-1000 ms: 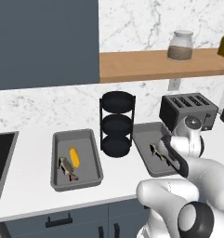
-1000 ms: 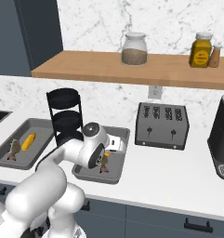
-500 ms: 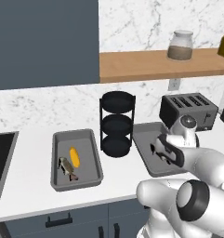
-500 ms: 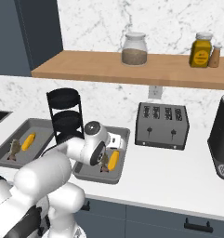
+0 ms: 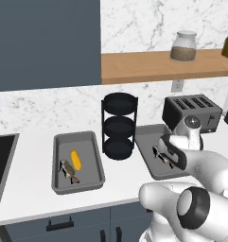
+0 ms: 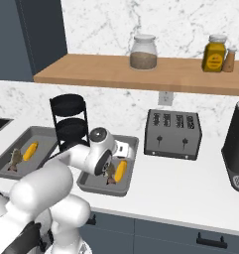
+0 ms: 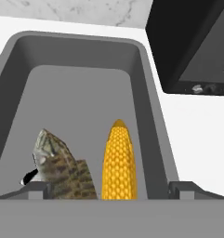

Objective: Place one corn and one fish in each tupperware on the nearby counter, to pack two identical lunches.

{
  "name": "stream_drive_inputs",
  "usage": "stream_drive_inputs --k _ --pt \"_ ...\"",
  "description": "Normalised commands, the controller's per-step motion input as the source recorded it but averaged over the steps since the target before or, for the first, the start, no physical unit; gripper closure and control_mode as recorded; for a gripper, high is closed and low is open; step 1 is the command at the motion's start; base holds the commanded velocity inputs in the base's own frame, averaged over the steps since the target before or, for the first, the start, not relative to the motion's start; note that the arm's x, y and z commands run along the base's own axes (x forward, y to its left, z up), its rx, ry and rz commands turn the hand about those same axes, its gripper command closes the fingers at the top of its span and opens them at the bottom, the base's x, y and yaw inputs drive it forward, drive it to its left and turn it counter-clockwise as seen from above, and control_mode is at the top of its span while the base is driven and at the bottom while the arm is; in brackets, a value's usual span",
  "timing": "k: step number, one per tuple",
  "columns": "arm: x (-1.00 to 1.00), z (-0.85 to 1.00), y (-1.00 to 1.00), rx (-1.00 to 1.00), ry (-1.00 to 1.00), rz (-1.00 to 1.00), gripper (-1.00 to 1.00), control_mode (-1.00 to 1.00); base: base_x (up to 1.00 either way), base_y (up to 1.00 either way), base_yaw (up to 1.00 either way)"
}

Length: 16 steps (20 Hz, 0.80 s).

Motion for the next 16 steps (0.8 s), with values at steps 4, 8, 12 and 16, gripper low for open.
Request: stream_drive_inputs --k 4,8,12,16 --pt "-0.61 0.41 0.21 0.0 0.0 0.0 -1.0 -1.0 0.0 0.0 0.0" --pt "-0.55 0.86 0.48 0.0 0.01 0.0 -1.0 -1.0 0.0 0.0 0.0" --pt "-0.38 0.99 0.59 0.0 0.03 0.03 -1.0 -1.0 0.0 0.0 0.0" --pt "-0.55 0.73 0.56 0.09 0.01 0.1 -1.0 -1.0 0.0 0.0 0.0"
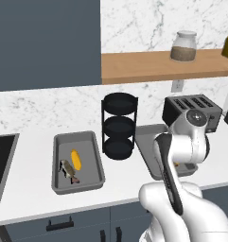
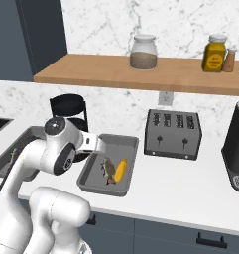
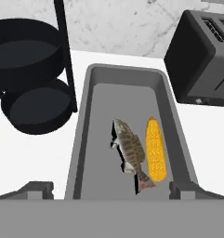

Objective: Place one corn and one fish in each tupperware on the nearby counter, to pack two identical lunches.

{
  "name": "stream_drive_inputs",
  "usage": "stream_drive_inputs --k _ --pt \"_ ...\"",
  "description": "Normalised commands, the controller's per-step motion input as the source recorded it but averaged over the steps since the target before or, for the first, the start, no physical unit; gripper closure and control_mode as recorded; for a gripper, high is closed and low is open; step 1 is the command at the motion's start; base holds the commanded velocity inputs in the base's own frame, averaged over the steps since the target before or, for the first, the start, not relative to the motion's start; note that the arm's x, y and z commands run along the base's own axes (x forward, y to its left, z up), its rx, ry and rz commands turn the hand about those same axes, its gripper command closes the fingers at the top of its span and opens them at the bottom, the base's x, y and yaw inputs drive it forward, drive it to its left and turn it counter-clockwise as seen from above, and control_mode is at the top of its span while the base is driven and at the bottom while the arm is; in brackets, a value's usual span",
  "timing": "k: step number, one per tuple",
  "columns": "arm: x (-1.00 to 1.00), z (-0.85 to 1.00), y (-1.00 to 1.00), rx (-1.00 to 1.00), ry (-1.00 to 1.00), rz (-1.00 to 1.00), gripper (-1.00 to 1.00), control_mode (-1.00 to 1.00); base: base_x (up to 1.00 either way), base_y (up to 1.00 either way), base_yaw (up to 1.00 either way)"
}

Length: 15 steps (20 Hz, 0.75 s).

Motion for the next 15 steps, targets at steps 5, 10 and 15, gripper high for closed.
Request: stream_drive_inputs --k 5,10,15 --pt "-0.56 0.48 0.74 0.13 0.0 0.05 -1.0 -1.0 0.0 0.0 0.0" --pt "-0.69 0.19 0.76 0.03 0.0 0.0 -1.0 -1.0 0.0 0.0 0.0" --pt "-0.63 0.05 0.45 0.0 0.0 0.0 -1.0 -1.0 0.0 0.0 0.0"
